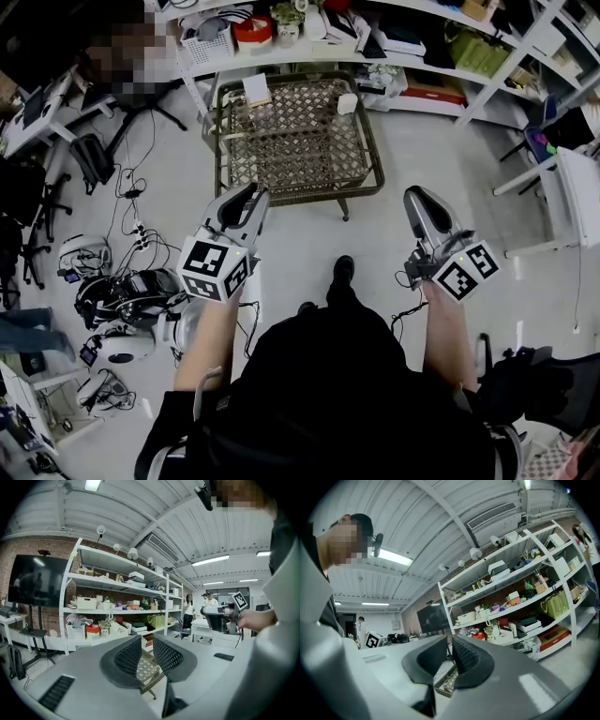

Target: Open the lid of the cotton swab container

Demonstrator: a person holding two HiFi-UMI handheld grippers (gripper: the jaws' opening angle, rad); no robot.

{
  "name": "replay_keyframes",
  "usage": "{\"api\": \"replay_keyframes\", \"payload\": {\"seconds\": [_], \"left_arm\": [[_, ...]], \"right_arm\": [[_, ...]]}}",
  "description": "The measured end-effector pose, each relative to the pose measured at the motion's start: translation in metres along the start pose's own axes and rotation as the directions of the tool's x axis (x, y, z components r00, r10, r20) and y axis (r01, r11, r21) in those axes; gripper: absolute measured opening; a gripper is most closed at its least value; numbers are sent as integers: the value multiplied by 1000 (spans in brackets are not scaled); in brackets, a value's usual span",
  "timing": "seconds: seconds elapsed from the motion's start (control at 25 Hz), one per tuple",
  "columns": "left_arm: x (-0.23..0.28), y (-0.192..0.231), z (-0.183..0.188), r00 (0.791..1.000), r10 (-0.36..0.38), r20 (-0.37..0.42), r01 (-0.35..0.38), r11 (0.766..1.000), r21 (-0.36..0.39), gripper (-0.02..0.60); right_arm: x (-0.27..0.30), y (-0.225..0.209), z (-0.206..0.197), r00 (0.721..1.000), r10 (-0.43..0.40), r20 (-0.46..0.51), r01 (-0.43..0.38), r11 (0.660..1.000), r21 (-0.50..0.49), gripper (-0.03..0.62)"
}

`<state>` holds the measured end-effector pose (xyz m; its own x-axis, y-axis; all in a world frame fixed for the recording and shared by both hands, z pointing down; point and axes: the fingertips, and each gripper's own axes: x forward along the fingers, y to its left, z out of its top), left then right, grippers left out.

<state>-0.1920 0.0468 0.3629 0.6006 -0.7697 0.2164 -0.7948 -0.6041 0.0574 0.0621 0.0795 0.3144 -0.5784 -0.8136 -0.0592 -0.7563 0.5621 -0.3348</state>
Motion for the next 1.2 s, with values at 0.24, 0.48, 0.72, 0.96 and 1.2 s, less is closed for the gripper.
{"api": "replay_keyframes", "payload": {"seconds": [0.24, 0.48, 0.72, 0.96, 1.2], "left_arm": [[47, 7, -3, 999, -3, -36, 3, 1000, -12, 78], [105, 13, 2, 997, 10, -71, -11, 1000, -12, 74], [164, 22, 21, 994, 85, -72, -82, 996, 42, 61], [212, 9, 48, 994, 103, -40, -99, 992, 73, 49], [225, 9, 43, 994, 99, -47, -97, 994, 46, 44]], "right_arm": [[18, -46, -3, 1000, -14, -24, 14, 999, 34, 44], [45, -103, -1, 998, -5, -56, 8, 999, 52, 43], [74, -158, 3, 996, 40, -76, -33, 996, 82, 41], [86, -200, 14, 995, 75, -72, -69, 994, 81, 40], [89, -203, 30, 984, 177, -32, -172, 978, 116, 41]]}}
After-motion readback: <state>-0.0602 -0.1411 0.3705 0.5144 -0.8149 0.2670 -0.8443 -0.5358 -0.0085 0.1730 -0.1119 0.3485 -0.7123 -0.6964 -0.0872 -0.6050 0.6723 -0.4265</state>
